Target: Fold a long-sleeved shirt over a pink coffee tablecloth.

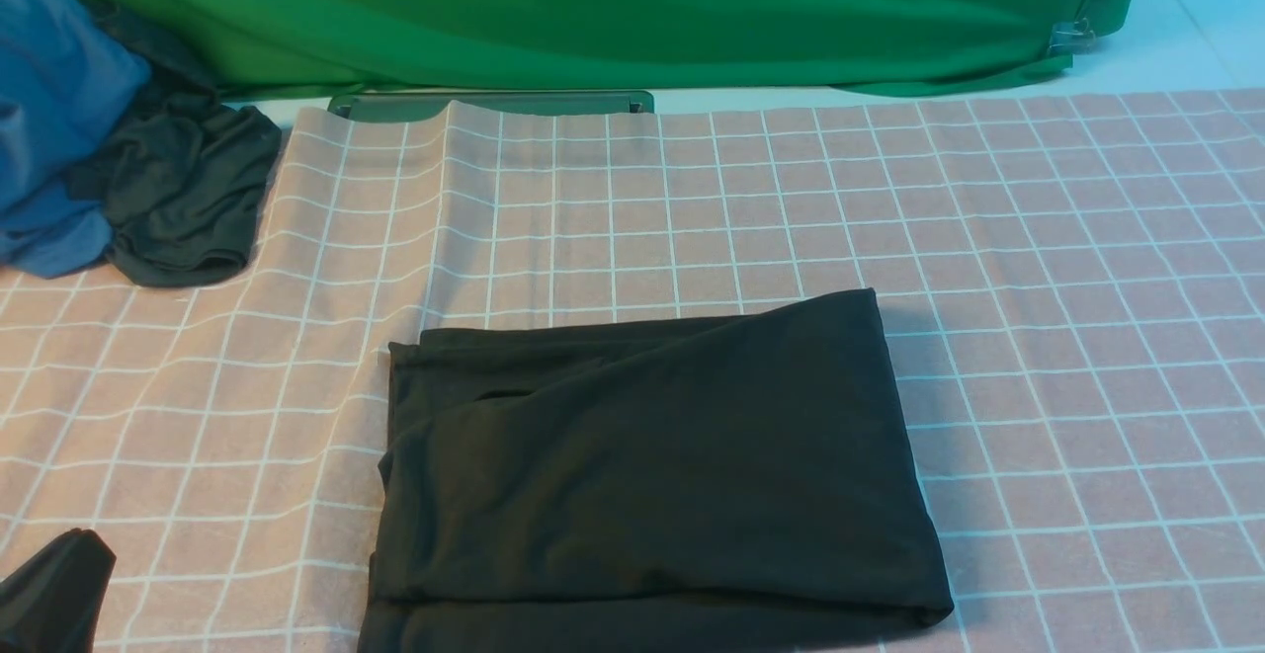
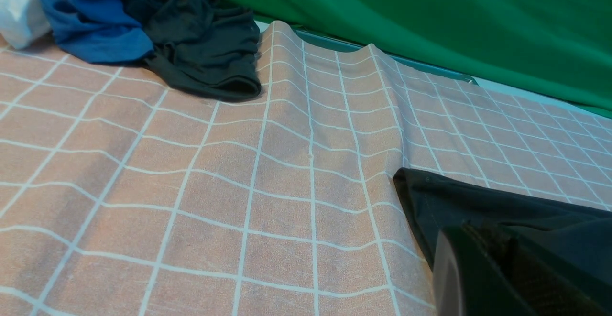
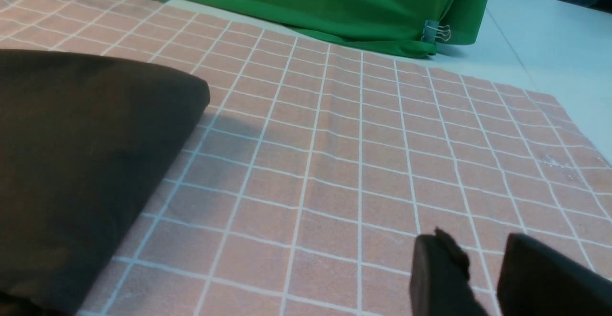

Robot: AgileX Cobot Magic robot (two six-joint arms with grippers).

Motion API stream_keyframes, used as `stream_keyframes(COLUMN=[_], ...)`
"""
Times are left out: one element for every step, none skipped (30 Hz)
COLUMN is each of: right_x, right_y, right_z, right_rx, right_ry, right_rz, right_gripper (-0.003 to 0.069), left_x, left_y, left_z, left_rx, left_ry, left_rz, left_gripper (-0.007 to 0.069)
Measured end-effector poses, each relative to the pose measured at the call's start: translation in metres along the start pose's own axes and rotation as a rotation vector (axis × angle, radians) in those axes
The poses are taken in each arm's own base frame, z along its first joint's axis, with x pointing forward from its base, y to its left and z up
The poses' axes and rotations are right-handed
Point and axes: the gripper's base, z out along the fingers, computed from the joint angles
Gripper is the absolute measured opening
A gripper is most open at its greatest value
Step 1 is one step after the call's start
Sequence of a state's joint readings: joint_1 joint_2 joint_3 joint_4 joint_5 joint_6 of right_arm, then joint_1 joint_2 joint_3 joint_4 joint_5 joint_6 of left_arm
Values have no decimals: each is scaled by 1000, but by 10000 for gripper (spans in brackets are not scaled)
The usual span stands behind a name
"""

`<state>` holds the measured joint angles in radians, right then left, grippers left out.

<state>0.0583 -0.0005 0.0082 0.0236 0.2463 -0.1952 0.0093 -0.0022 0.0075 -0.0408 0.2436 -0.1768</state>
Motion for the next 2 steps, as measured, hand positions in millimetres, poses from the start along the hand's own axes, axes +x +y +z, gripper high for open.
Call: stream_keyframes(right_x=[0,0], right_y=[0,0], right_z=[0,0], right_rx=[0,0], right_ry=[0,0], right_rz=[0,0], right_gripper=[237,237], left_x=[0,0], left_y=[0,0], left_z=[0,0], left_rx=[0,0], left_ry=[0,0], left_rz=[0,0], left_gripper=[13,13])
